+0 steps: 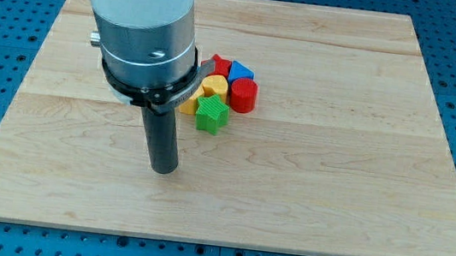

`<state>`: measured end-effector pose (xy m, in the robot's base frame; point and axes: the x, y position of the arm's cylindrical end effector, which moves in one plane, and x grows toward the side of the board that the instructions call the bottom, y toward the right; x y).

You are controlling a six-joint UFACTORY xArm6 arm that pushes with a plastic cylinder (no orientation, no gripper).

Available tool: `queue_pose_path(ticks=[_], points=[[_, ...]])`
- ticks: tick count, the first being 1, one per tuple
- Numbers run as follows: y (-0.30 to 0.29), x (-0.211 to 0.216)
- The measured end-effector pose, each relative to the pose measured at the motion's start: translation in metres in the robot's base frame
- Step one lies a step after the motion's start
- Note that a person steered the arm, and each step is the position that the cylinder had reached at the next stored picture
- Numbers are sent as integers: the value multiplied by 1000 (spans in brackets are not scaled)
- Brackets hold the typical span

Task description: Point your arm to the green star

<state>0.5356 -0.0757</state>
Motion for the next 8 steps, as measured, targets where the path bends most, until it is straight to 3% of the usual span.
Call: queue_pose_path(ticks=[6, 8], points=[[3, 1], [44, -7]])
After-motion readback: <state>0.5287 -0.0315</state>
